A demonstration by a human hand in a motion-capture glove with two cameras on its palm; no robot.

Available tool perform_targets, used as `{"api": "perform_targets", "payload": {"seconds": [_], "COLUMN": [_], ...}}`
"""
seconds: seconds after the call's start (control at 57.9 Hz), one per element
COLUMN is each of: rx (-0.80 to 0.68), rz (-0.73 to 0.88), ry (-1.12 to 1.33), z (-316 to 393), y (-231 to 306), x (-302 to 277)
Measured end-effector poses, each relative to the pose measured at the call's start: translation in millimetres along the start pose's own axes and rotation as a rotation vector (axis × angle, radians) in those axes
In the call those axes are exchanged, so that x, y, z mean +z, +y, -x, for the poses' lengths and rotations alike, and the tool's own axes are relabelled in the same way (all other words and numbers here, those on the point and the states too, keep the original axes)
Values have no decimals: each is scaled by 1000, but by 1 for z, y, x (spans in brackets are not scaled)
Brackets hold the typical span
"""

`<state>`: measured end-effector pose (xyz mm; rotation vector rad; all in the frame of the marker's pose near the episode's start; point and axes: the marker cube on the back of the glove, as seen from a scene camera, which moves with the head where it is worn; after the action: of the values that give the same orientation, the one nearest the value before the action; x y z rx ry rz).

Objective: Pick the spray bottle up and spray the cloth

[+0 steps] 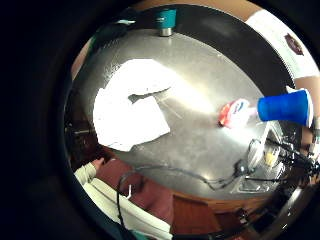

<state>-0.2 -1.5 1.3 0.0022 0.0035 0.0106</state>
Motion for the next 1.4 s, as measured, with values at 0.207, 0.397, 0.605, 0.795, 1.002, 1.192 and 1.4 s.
{"api": "perform_targets", "payload": {"seconds": [0.207,0.397,0.605,0.795,1.002,1.192,1.4], "rx": [23,36,68,112,183,310,456], "rz": [-13,-46,-135,-279,-522,-717,-854], "ry": [8,3,0,-51,-137,-164,-234], "z": [2,0,-7,-22,-59,-102,-138], "y": [-2,8,29,53,87,111,116], "x": [0,-6,-11,-19,-29,-25,-15]}}
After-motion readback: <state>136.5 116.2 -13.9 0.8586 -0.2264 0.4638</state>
